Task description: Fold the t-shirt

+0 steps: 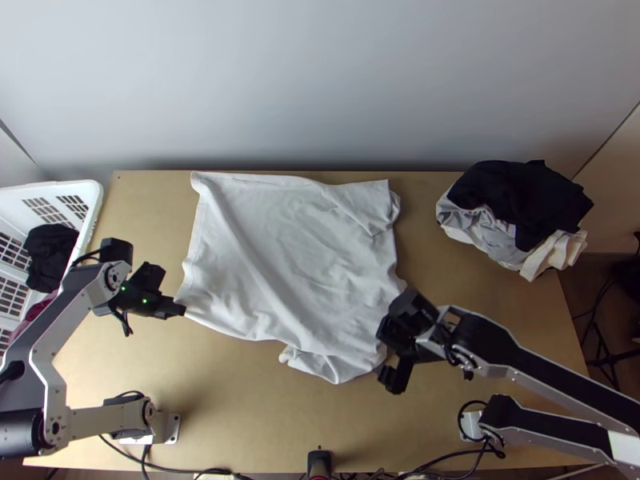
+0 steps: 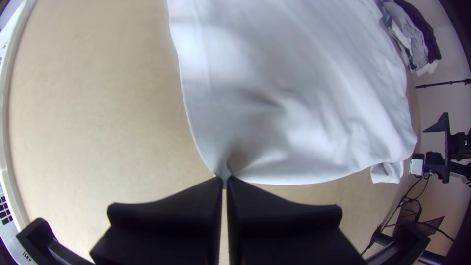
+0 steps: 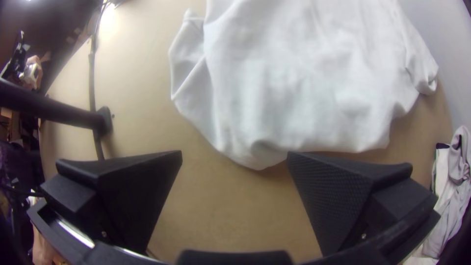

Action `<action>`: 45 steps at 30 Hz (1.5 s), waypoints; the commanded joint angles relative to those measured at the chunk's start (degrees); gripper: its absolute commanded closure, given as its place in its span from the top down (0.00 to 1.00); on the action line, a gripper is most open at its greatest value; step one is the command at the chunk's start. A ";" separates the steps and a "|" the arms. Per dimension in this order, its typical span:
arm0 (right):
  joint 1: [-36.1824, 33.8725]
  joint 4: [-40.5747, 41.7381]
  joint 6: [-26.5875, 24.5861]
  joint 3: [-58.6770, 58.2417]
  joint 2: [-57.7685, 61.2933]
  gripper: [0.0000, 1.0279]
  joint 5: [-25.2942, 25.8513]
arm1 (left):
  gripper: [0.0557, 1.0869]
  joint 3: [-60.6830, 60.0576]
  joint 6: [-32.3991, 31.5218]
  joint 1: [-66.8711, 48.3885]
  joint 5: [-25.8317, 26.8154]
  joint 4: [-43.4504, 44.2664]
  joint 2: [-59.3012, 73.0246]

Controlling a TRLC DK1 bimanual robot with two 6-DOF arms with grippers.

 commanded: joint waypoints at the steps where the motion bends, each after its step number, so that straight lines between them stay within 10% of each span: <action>1: 6.45 -0.11 0.14 -4.27 3.24 0.96 0.01 | 0.04 3.50 -1.70 0.07 1.00 -3.37 -4.89; 15: 5.83 15.01 3.74 -8.92 10.80 0.93 4.40 | 0.03 4.64 -1.44 1.39 1.35 -6.27 -8.85; 24: 2.58 18.00 4.35 -9.45 6.66 0.03 6.77 | 0.03 4.90 -2.05 1.30 2.14 -6.27 -8.67; 45: -6.12 -6.52 -0.13 1.97 -15.22 0.03 1.59 | 0.03 7.28 -0.64 1.83 3.98 -23.41 -21.59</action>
